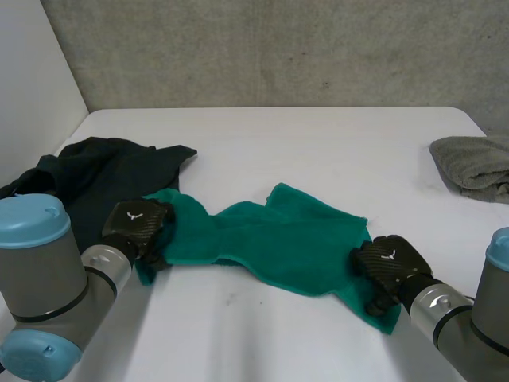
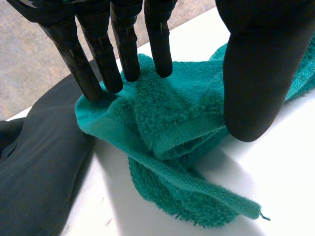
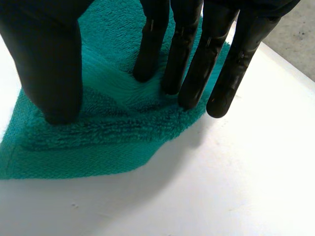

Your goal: Fold the laundry.

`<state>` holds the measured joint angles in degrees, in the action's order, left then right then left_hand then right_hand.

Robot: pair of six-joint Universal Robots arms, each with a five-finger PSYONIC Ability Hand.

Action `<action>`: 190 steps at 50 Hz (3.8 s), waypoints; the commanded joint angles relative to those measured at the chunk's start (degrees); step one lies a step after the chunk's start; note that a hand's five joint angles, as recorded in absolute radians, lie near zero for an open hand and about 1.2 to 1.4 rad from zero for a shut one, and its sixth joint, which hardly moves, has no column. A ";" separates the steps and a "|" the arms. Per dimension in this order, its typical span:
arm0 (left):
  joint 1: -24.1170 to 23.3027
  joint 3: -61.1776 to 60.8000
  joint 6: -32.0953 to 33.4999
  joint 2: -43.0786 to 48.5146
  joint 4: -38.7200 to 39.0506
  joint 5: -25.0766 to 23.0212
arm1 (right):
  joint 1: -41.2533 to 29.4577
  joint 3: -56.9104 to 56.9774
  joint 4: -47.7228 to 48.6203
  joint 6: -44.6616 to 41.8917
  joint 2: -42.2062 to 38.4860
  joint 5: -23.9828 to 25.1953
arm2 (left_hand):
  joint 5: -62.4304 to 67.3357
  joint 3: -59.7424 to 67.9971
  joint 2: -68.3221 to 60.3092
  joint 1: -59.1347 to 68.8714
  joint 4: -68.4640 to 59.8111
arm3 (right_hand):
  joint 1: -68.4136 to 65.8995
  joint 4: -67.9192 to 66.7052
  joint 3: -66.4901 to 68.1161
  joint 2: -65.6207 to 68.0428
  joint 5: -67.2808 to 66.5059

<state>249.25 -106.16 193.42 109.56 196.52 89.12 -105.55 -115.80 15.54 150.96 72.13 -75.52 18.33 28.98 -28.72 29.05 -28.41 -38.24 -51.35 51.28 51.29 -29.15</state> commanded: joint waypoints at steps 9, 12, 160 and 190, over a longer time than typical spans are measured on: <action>-0.26 -0.10 0.03 0.04 -0.08 0.00 | -0.27 -1.44 -3.40 1.09 2.67 0.11 | 3.08 2.43 -2.69 2.36 -3.00 | 1.91 15.02 -14.95 -14.95 2.82; -0.26 -0.10 0.03 0.04 -0.08 0.00 | -0.36 -2.32 -4.55 1.27 2.76 0.55 | 3.08 2.43 -2.69 2.36 -3.00 | 5.45 18.56 -18.48 -18.49 6.35; -0.96 -2.64 0.12 -0.22 -1.05 -0.70 | 0.60 8.13 -5.85 -1.54 2.05 -2.17 | 6.28 5.63 -5.89 5.56 -6.20 | -41.76 -28.65 28.72 28.71 -40.85; -1.75 -0.45 6.62 -14.27 1.68 -1.14 | 3.33 17.88 -22.46 -11.55 13.38 -0.24 | 51.67 51.02 -51.28 50.95 -51.59 | -41.76 -28.65 28.72 28.71 -40.85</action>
<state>248.55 -107.12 198.93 106.85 200.04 88.38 -102.19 -103.37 2.08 146.29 77.76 -75.51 55.57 68.05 -68.41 65.99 -68.64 -56.85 -68.16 67.70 67.20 -56.25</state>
